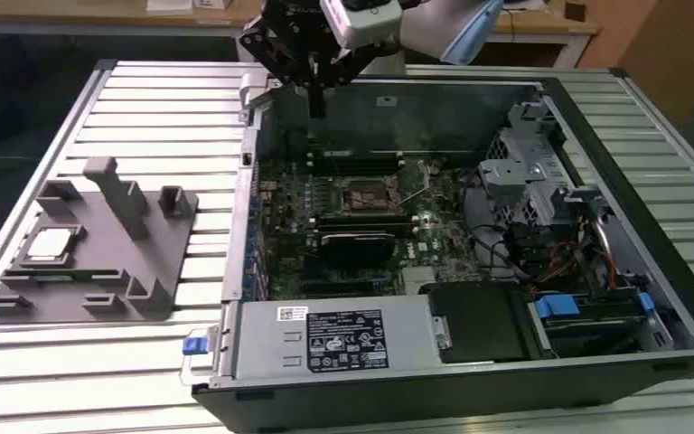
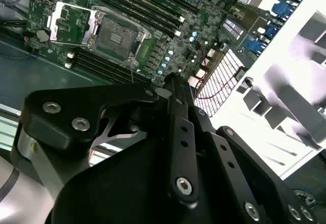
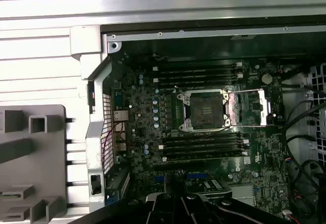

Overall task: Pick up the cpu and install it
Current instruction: 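Reach for the cpu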

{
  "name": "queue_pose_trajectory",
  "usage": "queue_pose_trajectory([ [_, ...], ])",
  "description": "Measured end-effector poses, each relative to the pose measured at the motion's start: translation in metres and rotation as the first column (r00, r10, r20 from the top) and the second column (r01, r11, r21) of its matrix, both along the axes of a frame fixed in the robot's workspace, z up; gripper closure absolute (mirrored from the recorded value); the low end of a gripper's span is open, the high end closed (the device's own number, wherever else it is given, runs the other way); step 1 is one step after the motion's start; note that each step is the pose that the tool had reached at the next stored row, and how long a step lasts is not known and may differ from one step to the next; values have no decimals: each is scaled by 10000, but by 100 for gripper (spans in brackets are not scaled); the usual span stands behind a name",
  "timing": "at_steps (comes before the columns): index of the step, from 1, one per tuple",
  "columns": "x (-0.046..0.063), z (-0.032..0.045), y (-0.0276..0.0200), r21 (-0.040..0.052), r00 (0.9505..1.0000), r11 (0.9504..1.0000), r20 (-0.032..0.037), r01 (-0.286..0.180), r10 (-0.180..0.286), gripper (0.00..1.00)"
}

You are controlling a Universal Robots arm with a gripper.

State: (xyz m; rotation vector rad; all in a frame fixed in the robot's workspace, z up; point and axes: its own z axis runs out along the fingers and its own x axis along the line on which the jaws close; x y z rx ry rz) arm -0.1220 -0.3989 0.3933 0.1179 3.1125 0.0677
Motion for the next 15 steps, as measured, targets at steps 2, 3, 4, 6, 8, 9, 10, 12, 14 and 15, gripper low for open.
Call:
queue_pose_trajectory([
  [2,0,0,0,0,10000,10000,0,0,0,89],
  [3,0,0,0,0,10000,10000,0,0,0,89],
  [4,0,0,0,0,10000,10000,0,0,0,89],
  [6,0,0,0,0,10000,10000,0,0,0,89],
  [8,0,0,0,0,10000,10000,0,0,0,89],
  [9,-1,0,0,0,10000,10000,0,0,0,89],
  [10,-2,0,0,0,10000,10000,0,0,0,89],
  [12,-7,0,0,-1,10000,10000,0,1,-1,89],
  [14,-12,0,0,0,10000,10000,0,1,-1,89],
  [15,-14,0,0,0,10000,10000,0,1,-1,89],
])
